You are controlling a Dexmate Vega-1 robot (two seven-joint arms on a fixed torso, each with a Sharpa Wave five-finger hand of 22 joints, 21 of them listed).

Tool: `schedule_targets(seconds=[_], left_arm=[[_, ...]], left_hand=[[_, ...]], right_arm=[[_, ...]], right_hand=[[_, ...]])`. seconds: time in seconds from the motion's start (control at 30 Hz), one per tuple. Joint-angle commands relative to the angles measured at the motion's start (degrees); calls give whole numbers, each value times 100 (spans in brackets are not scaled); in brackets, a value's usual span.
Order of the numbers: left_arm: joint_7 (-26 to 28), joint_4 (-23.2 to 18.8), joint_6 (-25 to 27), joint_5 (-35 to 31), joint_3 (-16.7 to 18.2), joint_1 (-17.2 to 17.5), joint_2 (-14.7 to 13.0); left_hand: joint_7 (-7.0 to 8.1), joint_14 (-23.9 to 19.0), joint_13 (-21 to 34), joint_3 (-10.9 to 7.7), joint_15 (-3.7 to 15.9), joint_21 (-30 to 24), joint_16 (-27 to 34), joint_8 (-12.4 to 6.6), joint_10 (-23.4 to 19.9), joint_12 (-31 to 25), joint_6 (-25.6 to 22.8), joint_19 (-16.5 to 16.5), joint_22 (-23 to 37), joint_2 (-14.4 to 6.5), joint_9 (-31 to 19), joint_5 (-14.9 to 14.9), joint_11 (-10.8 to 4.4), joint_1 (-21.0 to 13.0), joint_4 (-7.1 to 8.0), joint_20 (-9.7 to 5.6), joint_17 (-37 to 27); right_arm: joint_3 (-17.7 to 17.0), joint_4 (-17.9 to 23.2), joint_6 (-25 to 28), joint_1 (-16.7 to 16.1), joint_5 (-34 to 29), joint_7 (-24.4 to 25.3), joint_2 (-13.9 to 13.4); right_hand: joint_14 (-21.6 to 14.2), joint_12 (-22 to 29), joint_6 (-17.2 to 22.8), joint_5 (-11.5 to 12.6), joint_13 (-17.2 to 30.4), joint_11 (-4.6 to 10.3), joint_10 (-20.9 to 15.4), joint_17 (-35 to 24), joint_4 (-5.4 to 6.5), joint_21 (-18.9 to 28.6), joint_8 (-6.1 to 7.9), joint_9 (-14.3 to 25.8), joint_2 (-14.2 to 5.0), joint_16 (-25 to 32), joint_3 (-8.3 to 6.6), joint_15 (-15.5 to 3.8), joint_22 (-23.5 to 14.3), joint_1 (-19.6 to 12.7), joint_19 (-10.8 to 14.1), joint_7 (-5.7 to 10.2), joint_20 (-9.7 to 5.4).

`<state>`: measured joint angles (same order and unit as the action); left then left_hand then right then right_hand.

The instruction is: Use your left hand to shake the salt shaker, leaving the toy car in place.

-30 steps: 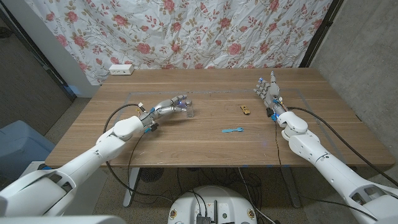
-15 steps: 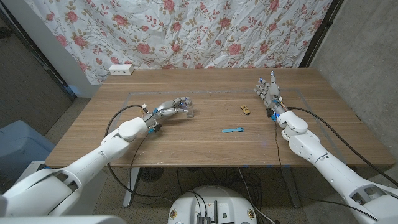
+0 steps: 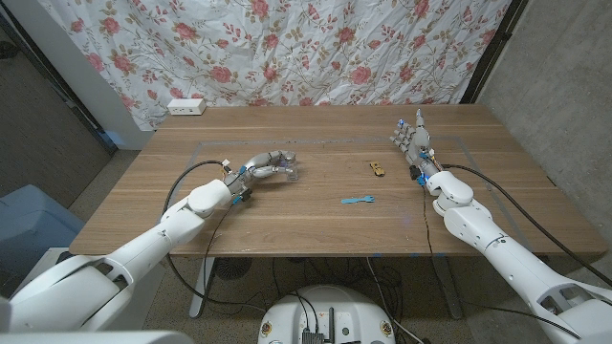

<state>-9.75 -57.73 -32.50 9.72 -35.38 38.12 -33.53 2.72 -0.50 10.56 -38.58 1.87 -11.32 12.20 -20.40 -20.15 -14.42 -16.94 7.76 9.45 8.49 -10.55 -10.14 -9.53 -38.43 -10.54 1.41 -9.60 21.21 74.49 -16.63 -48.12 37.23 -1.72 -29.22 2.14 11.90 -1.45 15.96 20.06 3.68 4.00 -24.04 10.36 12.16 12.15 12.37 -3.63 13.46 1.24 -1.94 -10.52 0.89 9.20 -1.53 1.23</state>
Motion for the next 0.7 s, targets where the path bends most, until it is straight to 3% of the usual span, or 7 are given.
schedule_targets(seconds=[0.03,0.2,0.33,0.7], left_arm=[[392,12,42,-264,-46,4,-2],[657,-75,110,-405,-32,65,-42],[708,-64,84,-434,-38,68,-50],[789,-91,42,-522,-85,68,-29]], left_hand=[[-28,-218,25,62,209,-28,41,-90,-239,-43,-210,-138,22,-13,-20,14,-16,-159,11,-6,-16],[-131,-757,33,213,390,-35,98,-250,-810,-105,-676,-437,22,-32,-27,4,-112,-346,26,-61,-20],[-144,-1006,29,308,452,-36,116,-284,-1089,-120,-889,-603,21,-45,-8,2,-93,-422,36,-124,-21],[-77,-1476,21,508,606,-19,145,-355,-1659,-123,-1417,-860,22,-77,2,-3,-222,-573,45,-224,-25]], right_arm=[[-1,5,3,-3,1,2,-1],[-1,4,2,-2,1,2,-1],[-1,1,2,-1,1,0,-1],[-1,-1,1,0,1,-1,0]], right_hand=[[35,41,-4,41,20,10,31,-28,32,34,35,20,-554,23,7,-203,-30,18,34,-55,10],[37,42,-4,41,20,7,29,-28,32,35,35,20,-555,22,7,-200,-30,18,37,-53,8],[34,39,-2,41,20,1,37,-28,32,35,36,20,-555,23,7,-205,-30,18,35,-52,7],[35,40,-5,41,20,9,34,-28,32,36,35,20,-554,23,7,-197,-30,18,38,-43,6]])
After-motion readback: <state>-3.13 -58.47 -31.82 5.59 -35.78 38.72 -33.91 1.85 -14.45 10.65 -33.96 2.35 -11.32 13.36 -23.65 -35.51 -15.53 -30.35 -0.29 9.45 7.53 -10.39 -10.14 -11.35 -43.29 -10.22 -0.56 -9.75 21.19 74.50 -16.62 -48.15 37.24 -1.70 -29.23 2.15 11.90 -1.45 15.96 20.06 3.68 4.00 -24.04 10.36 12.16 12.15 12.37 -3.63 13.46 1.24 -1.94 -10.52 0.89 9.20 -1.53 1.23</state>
